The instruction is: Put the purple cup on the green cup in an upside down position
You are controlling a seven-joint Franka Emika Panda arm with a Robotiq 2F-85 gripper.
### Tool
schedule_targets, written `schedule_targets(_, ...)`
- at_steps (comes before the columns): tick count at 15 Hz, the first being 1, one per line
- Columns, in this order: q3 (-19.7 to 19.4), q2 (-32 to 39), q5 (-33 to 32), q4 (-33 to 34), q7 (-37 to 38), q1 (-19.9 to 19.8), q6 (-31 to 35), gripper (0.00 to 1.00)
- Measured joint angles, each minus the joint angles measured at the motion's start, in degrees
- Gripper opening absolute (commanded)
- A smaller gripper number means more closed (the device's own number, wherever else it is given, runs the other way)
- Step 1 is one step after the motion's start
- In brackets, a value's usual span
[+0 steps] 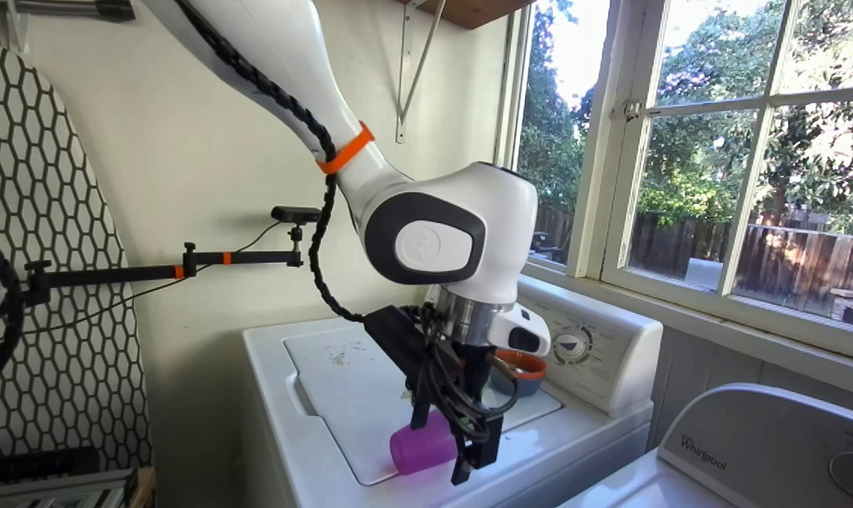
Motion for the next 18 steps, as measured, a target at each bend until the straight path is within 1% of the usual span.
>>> schedule_targets(2, 0.95, 1.95, 2.12, 0.15, -1.47, 0.39, 0.92, 1.00)
schedule_targets(7, 2.69, 6.26, 6.09, 0.17, -6.34, 0.35, 7.11, 1.00)
schedule_targets(9, 3.34, 7.42, 7.58, 0.22, -8.33, 0.24, 8.62, 1.00)
schedule_targets(13, 4.99, 8.67, 10.18, 0.72, -11.51, 0.00, 9.26, 1.00)
schedule_targets(18, 5.48, 8.45, 9.67, 1.68, -11.70, 0.00, 9.26, 1.00)
